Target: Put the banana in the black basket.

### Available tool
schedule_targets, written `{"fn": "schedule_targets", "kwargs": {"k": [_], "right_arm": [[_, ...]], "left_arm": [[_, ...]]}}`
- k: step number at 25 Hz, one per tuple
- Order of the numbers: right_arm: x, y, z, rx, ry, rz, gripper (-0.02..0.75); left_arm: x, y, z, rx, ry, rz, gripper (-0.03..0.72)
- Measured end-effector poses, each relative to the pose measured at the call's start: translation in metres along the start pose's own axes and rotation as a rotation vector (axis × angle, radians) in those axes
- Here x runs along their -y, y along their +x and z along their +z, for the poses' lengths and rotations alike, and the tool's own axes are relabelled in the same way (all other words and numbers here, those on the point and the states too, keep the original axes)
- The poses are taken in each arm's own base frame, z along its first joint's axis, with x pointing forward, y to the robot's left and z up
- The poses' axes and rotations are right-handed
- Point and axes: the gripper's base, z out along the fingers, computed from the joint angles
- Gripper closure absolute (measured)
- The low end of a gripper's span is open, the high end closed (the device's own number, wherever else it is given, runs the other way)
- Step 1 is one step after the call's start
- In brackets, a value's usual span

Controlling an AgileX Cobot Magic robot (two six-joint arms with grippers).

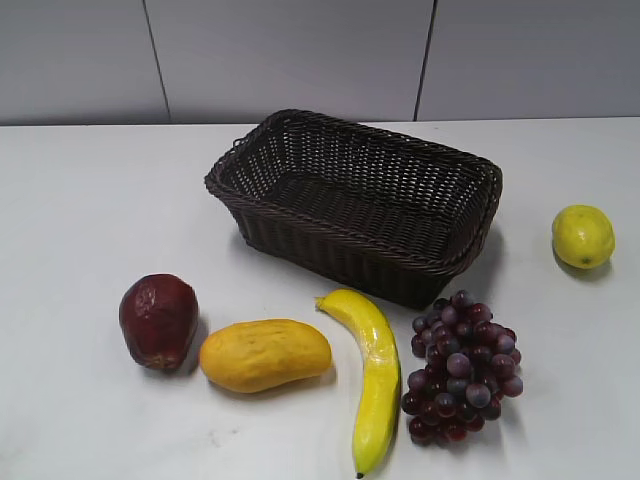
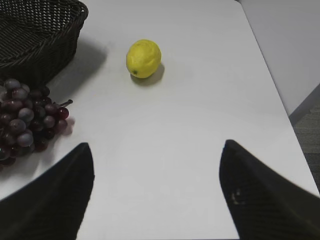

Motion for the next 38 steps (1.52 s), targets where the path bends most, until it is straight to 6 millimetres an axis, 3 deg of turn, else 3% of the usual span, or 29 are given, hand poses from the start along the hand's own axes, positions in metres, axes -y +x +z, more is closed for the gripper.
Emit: {"fn": "schedule_targets", "kwargs": {"k": [27, 32, 38], "right_arm": [[0.000, -0.001, 0.001, -0.006, 0.006, -0.004, 0.145], [0.000, -0.012, 0.015, -0.113, -0.001, -0.005, 0.146], [-0.001, -0.039, 0.033, -0.226, -0.008, -0.014, 0.146]], "left_arm": [[0.000, 0.000, 0.000, 0.000, 0.000, 0.000, 0.118], [0.000, 0.000, 0.000, 0.000, 0.000, 0.000, 0.118], [0.000, 0.000, 0.000, 0.000, 0.000, 0.000, 0.118]]}}
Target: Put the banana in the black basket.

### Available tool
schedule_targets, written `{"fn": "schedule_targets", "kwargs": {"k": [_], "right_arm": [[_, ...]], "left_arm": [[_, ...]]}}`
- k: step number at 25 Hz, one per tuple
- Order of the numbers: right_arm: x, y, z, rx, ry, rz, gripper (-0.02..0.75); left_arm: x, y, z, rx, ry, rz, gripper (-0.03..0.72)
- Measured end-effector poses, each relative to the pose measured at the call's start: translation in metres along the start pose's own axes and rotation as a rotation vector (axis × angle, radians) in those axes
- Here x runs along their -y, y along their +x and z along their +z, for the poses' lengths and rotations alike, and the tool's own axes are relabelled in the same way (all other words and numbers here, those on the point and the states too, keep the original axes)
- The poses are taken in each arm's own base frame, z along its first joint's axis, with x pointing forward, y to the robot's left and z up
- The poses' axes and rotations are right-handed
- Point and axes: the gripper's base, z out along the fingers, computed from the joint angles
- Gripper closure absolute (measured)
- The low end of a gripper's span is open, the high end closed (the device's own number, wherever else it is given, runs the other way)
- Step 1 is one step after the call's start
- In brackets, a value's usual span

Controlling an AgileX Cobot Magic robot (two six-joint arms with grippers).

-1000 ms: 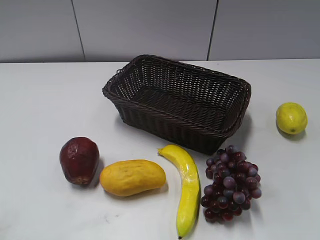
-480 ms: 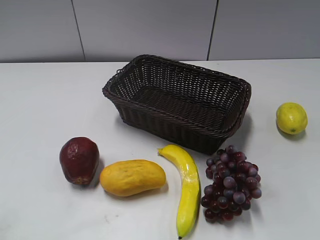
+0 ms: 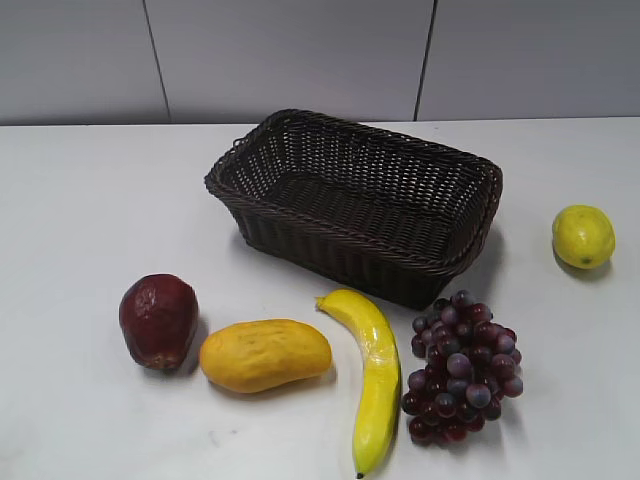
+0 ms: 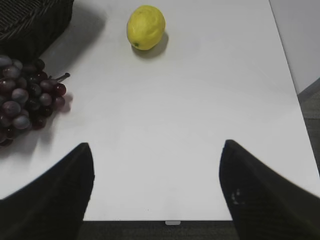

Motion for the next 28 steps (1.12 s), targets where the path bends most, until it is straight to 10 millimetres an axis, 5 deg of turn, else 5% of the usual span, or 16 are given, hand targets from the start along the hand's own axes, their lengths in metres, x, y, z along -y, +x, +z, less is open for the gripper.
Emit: {"fn": "schedule_targets", "kwargs": {"k": [15, 22, 28], "right_arm": [[-0.025, -0.054, 0.045, -0.161, -0.235, -0.039, 0.146], [-0.058, -0.085, 0.067, -0.240, -0.369, -0.161, 0.146], [-0.102, -0.085, 0.104, -0.436, -0.523, -0.143, 0.146]], "left_arm": [[0.000, 0.000, 0.000, 0.000, 0.000, 0.000, 0.118], [0.000, 0.000, 0.000, 0.000, 0.000, 0.000, 0.118], [0.000, 0.000, 0.000, 0.000, 0.000, 0.000, 0.118]]}}
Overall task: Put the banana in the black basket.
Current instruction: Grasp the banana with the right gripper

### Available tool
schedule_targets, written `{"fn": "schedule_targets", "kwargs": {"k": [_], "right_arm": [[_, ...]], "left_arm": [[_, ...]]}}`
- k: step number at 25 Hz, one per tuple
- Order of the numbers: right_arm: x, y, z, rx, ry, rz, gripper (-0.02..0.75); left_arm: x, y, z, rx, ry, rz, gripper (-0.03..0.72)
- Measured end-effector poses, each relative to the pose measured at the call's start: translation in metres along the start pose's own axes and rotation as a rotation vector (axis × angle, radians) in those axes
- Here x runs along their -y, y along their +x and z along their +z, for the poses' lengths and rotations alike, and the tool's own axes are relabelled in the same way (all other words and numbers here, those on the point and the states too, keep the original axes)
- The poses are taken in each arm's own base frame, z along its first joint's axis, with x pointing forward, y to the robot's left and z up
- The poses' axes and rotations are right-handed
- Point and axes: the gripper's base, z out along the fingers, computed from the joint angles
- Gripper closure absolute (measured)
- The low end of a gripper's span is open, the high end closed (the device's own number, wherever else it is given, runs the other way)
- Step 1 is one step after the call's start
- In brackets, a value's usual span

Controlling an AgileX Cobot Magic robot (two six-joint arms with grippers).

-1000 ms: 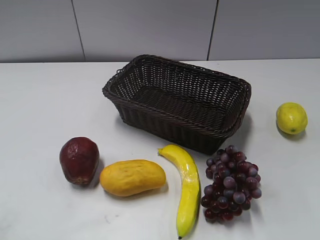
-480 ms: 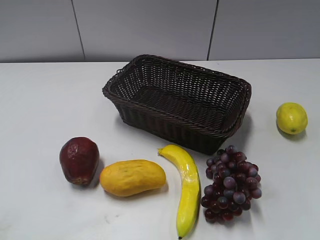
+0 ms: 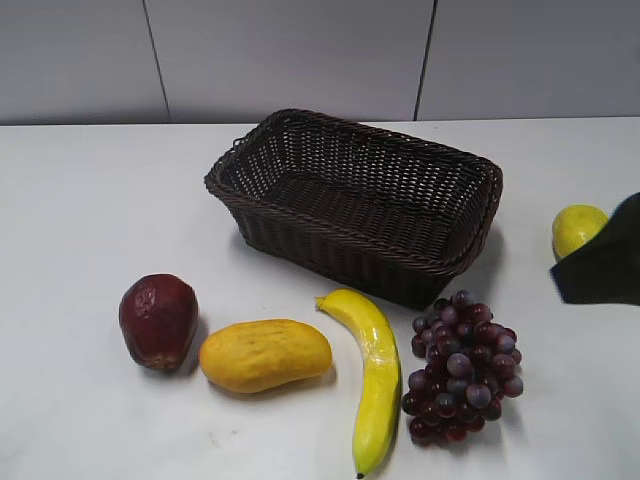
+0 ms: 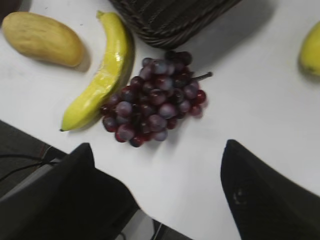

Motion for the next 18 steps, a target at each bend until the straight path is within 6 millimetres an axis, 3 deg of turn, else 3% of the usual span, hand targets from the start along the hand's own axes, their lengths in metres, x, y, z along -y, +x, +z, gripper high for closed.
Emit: {"fn": "schedule_targets", "kwargs": {"k": [5, 9, 18], "right_arm": [[-0.034, -0.001, 0.055, -0.158, -0.069, -0.043, 0.146], [-0.058, 0.004, 0.100, -0.216, -0.013, -0.014, 0.146], [-0.061, -0.012, 0.167, -0.272, 0.138, 0.006, 0.146]], "left_arm": [[0.000, 0.000, 0.000, 0.000, 0.000, 0.000, 0.118], [0.000, 0.000, 0.000, 0.000, 0.000, 0.000, 0.118], [0.000, 0.000, 0.000, 0.000, 0.000, 0.000, 0.118]]}}
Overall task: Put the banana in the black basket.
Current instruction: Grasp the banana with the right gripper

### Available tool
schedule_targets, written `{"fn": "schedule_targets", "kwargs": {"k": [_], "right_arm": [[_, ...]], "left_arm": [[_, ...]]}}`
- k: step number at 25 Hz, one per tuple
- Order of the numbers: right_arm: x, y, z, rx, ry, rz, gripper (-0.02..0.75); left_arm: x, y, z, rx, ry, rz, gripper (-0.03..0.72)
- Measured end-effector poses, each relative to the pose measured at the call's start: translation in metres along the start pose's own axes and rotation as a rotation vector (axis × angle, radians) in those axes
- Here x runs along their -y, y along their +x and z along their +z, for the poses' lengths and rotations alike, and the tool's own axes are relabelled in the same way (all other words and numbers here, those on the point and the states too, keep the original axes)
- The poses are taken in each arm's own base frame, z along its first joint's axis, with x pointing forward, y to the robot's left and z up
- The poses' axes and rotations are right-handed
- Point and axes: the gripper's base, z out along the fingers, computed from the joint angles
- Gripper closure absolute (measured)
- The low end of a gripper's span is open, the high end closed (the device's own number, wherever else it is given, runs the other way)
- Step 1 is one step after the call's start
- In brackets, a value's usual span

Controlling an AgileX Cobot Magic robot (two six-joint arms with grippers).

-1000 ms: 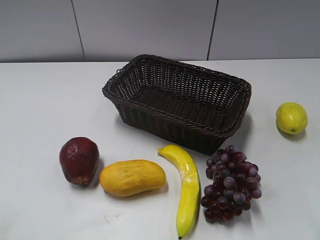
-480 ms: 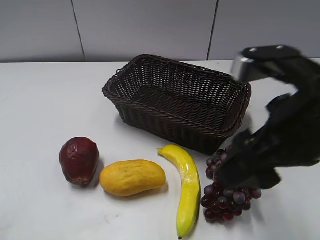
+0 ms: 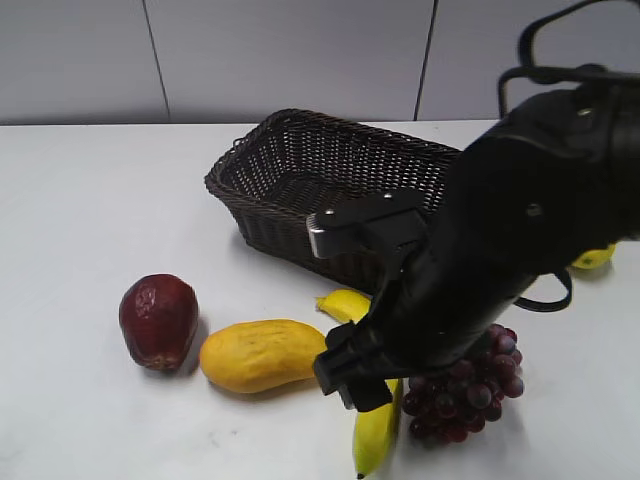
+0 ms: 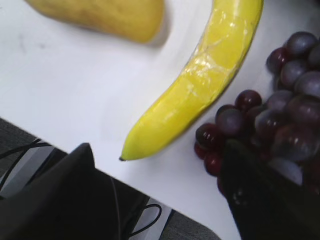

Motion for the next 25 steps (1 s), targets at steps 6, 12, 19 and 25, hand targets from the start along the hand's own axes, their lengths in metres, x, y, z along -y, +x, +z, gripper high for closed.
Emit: {"fn": "schedule_targets", "kwargs": {"k": [6, 12, 19, 25], "right_arm": [[0.000, -0.010, 0.025, -0.036, 0.059, -0.023, 0.146], [0.005, -0.011, 0.040, -0.046, 0.121, 0.058, 0.146], [0.007, -0.007, 0.065, -0.102, 0.131, 0.097, 0.146], [0.007, -0.007, 0.068, -0.100, 0.129, 0.098, 0.319]], "left_arm": [[0.000, 0.000, 0.000, 0.000, 0.000, 0.000, 0.118], [0.000, 0.000, 0.000, 0.000, 0.000, 0.000, 0.118], [0.000, 0.000, 0.000, 0.000, 0.000, 0.000, 0.118], [0.000, 0.000, 0.000, 0.000, 0.000, 0.000, 0.118]]}}
